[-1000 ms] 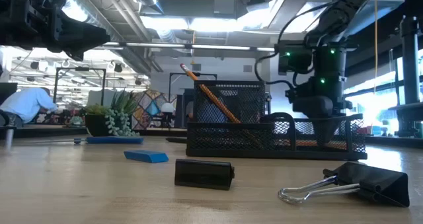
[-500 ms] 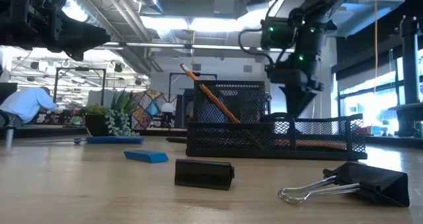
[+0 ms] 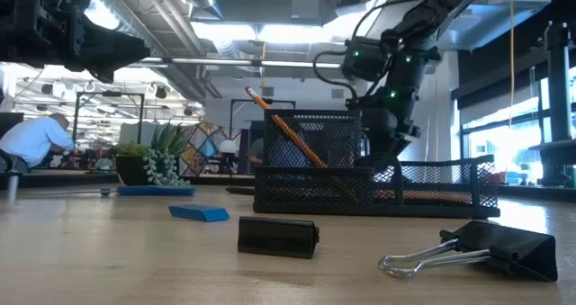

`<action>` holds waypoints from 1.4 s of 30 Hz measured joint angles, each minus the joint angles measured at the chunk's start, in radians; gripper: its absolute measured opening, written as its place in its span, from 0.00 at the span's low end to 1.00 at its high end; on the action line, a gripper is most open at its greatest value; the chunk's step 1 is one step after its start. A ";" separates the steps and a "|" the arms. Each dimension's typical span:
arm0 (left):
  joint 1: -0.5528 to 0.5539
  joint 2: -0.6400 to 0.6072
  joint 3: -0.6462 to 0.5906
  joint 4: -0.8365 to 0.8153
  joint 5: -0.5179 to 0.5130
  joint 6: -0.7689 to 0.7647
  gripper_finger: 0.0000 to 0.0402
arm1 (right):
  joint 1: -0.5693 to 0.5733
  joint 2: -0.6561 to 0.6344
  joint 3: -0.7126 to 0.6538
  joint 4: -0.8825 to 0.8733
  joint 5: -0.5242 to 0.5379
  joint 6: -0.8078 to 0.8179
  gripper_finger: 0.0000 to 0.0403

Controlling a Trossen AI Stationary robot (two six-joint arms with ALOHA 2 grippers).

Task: Pick and place office supplies into organizer
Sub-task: Put the orange pencil into the black desk organizer

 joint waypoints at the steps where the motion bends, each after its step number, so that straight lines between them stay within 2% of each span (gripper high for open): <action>1: 0.000 0.000 0.000 0.000 0.000 0.000 0.28 | -0.008 0.007 0.000 0.005 -0.015 0.000 0.30; 8: 0.000 0.000 0.000 0.000 0.000 0.000 0.28 | -0.053 0.024 0.007 0.004 -0.043 -0.004 0.30; 21: 0.000 0.000 0.000 0.000 0.000 0.027 0.28 | -0.059 0.029 0.163 -0.176 -0.045 -0.029 0.30; 42: 0.000 0.000 0.000 0.000 0.000 0.027 0.28 | -0.063 0.144 0.164 -0.116 -0.069 -0.062 0.30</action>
